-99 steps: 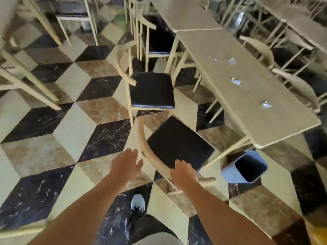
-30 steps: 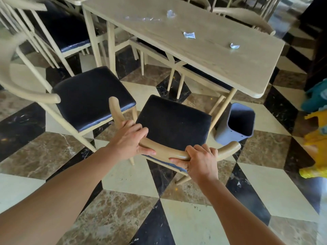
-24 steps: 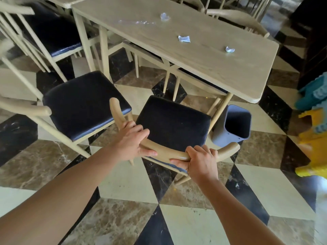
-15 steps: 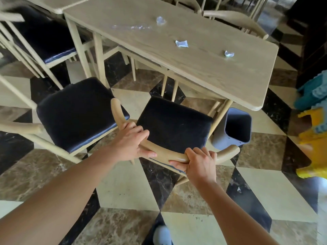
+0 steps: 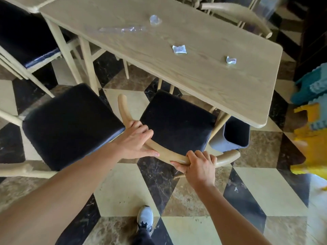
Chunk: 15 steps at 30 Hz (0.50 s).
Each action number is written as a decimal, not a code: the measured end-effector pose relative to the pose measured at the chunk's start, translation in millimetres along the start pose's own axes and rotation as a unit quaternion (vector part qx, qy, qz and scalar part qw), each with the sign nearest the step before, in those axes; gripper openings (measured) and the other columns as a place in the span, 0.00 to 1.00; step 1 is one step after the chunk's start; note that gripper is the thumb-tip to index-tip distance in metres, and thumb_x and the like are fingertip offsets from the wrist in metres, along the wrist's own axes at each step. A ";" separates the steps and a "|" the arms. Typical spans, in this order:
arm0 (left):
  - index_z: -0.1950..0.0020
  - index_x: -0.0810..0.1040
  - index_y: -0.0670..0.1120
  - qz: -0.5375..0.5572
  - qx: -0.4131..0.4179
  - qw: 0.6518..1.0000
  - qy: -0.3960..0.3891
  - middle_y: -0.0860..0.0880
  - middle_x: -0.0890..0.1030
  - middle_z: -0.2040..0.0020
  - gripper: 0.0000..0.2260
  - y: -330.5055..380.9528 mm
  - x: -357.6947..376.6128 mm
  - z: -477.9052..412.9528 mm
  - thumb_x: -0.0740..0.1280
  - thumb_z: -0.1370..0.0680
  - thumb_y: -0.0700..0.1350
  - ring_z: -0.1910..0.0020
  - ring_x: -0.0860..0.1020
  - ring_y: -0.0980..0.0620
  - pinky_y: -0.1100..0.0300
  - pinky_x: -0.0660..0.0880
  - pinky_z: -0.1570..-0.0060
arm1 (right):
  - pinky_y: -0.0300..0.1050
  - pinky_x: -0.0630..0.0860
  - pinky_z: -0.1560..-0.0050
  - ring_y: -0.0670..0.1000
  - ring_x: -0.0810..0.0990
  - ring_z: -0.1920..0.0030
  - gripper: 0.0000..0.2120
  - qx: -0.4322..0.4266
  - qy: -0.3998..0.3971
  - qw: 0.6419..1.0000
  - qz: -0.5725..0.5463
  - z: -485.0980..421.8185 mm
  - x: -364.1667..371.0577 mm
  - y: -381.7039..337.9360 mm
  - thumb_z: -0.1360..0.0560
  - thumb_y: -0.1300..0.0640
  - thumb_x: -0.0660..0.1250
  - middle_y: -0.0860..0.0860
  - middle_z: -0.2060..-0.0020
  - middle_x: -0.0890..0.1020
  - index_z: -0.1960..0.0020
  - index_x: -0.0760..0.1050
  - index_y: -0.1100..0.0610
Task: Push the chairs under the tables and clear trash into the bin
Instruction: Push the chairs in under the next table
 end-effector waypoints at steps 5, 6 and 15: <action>0.48 0.72 0.49 -0.008 0.025 1.000 0.018 0.53 0.75 0.50 0.36 -13.3 -13.8 -28.1 0.47 0.31 0.79 0.48 0.66 0.48 0.51 0.61 0.38 | 0.56 0.70 0.54 0.58 0.74 0.63 0.32 0.023 -0.012 1.000 0.011 -27.0 3.1 3.2 0.28 0.25 0.56 0.50 0.67 0.77 0.61 0.74 0.55; 0.49 0.73 0.49 -0.009 0.031 0.999 0.027 0.53 0.75 0.50 0.36 -15.5 -16.1 -30.4 0.47 0.30 0.79 0.48 0.67 0.48 0.51 0.60 0.38 | 0.56 0.69 0.54 0.58 0.73 0.63 0.33 0.024 -0.016 0.999 0.015 -30.3 4.2 1.9 0.28 0.25 0.56 0.50 0.67 0.76 0.62 0.74 0.55; 0.53 0.70 0.50 -0.005 0.075 0.997 0.028 0.52 0.74 0.53 0.33 -47.2 -33.9 -57.0 0.48 0.28 0.79 0.51 0.65 0.48 0.51 0.60 0.41 | 0.57 0.69 0.51 0.60 0.75 0.60 0.35 0.060 -0.020 0.998 -0.008 -59.3 5.5 -16.1 0.29 0.23 0.53 0.52 0.66 0.77 0.61 0.74 0.57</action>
Point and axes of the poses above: each hand's wrist, its own z-axis away from the middle knuckle, its own x-axis out of the palm, y = z × x, the point moved 10 cm from there along -z, towards the middle knuckle
